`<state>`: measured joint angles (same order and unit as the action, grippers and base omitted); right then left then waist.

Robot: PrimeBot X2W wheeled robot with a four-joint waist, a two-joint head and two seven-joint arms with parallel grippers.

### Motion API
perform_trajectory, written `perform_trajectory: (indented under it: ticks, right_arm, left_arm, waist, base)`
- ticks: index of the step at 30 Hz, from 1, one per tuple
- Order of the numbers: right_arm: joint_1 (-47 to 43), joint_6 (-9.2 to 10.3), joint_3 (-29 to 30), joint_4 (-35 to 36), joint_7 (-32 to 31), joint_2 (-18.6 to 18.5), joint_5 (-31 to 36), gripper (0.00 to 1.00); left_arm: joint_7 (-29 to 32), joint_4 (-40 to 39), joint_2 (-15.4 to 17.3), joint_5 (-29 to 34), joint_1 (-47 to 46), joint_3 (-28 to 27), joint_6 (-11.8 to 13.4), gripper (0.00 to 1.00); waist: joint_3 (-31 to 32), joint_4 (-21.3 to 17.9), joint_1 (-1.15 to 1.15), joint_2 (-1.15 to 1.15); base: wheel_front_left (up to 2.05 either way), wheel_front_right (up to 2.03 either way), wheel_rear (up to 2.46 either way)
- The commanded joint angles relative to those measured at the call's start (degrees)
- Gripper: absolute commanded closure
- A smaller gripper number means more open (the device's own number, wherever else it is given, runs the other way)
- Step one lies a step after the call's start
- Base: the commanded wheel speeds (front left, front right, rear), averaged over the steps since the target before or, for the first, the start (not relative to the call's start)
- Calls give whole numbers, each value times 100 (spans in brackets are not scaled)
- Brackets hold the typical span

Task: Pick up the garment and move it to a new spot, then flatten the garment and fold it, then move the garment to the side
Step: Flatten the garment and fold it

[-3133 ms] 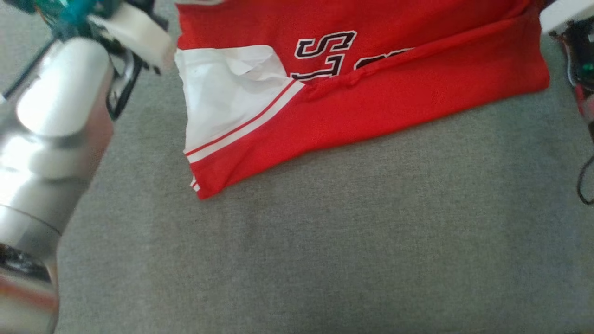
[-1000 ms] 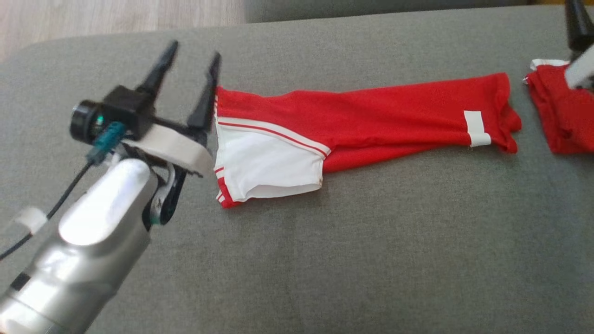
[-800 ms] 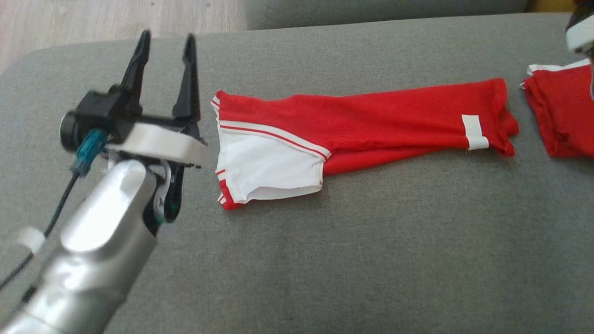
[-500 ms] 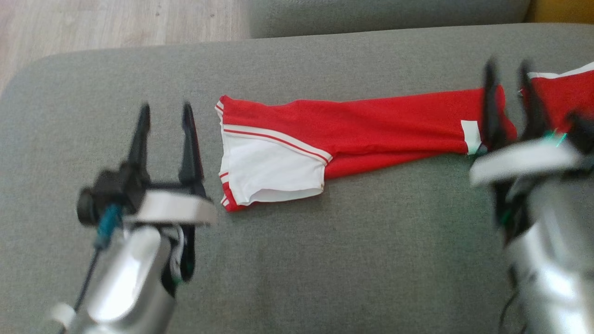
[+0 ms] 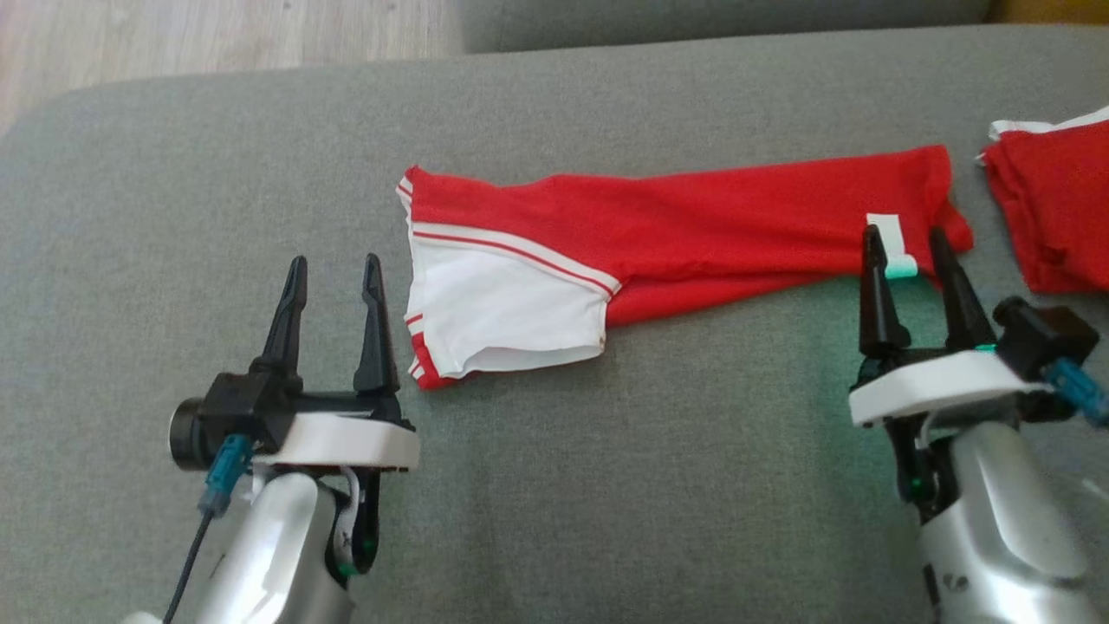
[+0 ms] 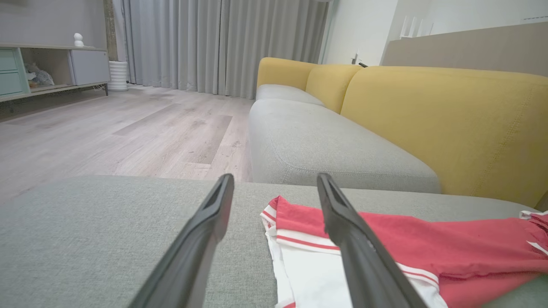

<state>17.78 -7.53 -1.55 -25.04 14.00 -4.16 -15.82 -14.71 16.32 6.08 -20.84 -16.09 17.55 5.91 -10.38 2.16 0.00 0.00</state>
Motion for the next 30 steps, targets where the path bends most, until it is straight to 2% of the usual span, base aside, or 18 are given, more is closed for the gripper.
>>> perform_trajectory:
  ticks: [1, 5, 13, 21, 25, 26, 27, 30]
  right_arm:
    - [410, 4, 10, 43, -81, -32, 196, 0]
    - [747, 4, 442, -317, -352, -143, 636, 0]
    - [1620, 4, 1882, -1415, -1046, -252, 1967, 0]
    - [2040, 4, 2809, -2124, -1160, -268, 3096, 0]
    - [2192, 4, 3040, -2538, -1267, -129, 3222, 0]
    - [2233, 4, 3049, -2658, -1293, -104, 3196, 36]
    - [2274, 4, 3041, -2758, -1288, -89, 3170, 100]
    - [2389, 4, 3019, -2941, -1141, -90, 3070, 100]
  left_arm:
    - [-29, -125, -6, 95, -290, -266, -58, 0]
    - [-29, -48, -94, 208, -400, -303, -165, 0]
    - [-29, 96, -245, 406, -685, -395, -349, 0]
    - [-29, 193, -299, 508, -832, -461, -449, 0]
    - [-29, 210, -309, 540, -865, -508, -459, 0]
    - [-29, 214, -311, 550, -869, -520, -462, 0]
    - [-29, 217, -312, 561, -871, -533, -463, 0]
    - [-29, 224, -315, 593, -867, -578, -463, 0]
  waist:
    - [-138, 38, 0, 0]
    - [-358, 97, 0, 0]
    - [-851, 294, 0, 0]
    - [-993, 380, 0, 0]
    - [-991, 357, 0, 0]
    - [-986, 345, 0, 0]
    - [-979, 330, 0, 0]
    - [-928, 261, 0, 0]
  base:
    - [0, 0, 0]
    - [0, 0, 0]
    - [0, 0, 0]
    - [0, 0, 0]
    - [0, 0, 0]
    - [0, 0, 0]
    - [0, 0, 0]
    - [0, 0, 0]
